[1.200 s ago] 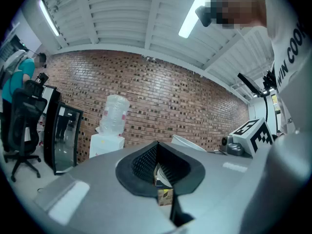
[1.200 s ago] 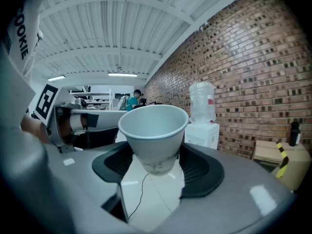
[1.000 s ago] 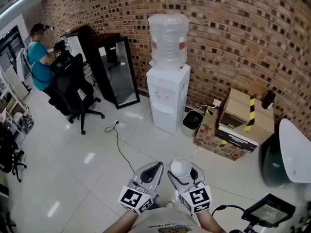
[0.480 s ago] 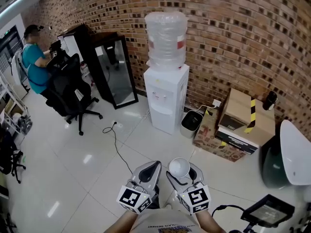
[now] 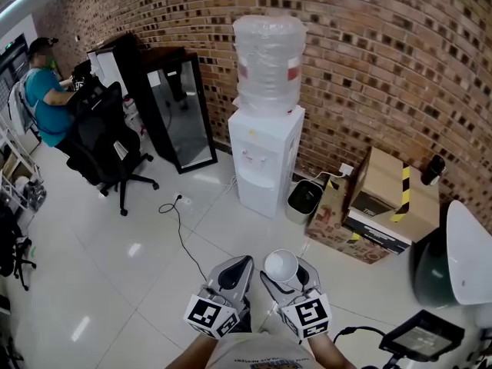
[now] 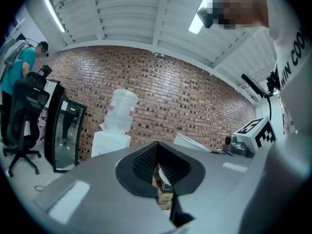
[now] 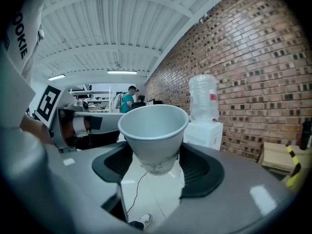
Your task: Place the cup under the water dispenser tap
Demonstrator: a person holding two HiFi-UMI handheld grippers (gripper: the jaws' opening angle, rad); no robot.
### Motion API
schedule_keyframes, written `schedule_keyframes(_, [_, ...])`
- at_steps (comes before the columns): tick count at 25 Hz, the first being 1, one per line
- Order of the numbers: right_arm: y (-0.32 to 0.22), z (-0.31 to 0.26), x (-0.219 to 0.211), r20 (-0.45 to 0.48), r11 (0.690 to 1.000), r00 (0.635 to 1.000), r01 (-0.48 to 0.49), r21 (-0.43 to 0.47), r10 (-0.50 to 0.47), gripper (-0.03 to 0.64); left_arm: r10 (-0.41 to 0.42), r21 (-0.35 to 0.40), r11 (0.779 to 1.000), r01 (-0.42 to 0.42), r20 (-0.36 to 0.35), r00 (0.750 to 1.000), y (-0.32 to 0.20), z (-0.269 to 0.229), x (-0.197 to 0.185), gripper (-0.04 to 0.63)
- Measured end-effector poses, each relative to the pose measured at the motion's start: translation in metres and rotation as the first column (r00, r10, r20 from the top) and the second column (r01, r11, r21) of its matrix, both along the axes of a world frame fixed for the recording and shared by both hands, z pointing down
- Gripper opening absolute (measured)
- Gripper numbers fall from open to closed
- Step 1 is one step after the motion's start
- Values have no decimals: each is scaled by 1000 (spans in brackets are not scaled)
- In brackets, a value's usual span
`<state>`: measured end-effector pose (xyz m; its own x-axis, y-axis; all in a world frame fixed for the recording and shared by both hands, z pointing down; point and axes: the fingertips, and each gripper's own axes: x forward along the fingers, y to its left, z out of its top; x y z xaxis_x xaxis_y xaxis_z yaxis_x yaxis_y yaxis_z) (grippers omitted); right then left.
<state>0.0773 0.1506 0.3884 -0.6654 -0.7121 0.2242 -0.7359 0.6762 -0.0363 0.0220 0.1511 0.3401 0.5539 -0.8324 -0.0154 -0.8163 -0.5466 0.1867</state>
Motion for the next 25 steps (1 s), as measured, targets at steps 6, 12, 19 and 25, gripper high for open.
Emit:
schedule_keyframes(6, [-40, 4, -16, -14, 1000, 1000, -15, -17, 15, 308, 8, -14, 1000, -8, -6, 1000, -41, 2, -17, -10])
schedule_keyframes(12, [-84, 2, -35, -27, 999, 999, -38, -29, 38, 308, 36, -29, 999, -37, -23, 999, -90, 1, -35, -10])
schedule_keyframes(19, [-142, -3, -66, -48, 997, 997, -58, -42, 56, 308, 61, -32, 998, -62, -44, 997, -152, -6, -65, -9])
schedule_keyframes(25, [-194, -9, -97, -74, 998, 995, -63, -23, 61, 308, 68, -22, 997, -70, -56, 996, -205, -11, -95, -11])
